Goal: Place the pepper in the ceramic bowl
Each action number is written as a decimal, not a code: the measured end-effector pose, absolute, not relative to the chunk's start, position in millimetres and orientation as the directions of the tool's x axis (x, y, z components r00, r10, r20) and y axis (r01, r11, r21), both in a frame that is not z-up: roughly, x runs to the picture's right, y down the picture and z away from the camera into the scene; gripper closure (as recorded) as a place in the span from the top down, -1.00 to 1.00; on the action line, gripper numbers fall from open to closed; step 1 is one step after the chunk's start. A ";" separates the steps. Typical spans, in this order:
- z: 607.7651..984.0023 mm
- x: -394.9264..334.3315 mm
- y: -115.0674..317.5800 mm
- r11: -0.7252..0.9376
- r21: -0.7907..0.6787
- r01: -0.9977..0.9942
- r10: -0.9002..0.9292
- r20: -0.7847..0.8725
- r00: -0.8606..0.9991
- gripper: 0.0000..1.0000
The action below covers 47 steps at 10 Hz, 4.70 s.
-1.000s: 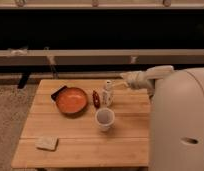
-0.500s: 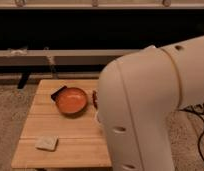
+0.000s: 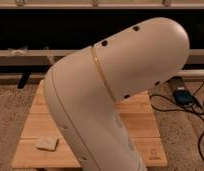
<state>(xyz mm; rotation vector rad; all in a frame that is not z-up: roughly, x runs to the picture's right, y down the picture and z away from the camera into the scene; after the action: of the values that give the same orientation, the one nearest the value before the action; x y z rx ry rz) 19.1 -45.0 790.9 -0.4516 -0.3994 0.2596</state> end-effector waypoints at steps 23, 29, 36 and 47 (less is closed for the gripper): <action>919.6 -17.7 20.3 0.837 -0.547 0.013 0.058 0.112 0.992 0.38; 936.6 -11.5 27.9 0.781 -0.618 -0.086 0.124 0.019 0.992 0.38; 930.6 -31.7 57.4 0.720 -0.686 -0.104 0.181 0.042 0.983 0.38; 947.0 -23.0 60.4 0.744 -0.656 -0.125 0.193 0.033 0.981 0.38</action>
<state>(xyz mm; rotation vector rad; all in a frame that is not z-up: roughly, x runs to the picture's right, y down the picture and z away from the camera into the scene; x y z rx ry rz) -23.0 60.4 947.0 -0.7105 -0.1010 0.1745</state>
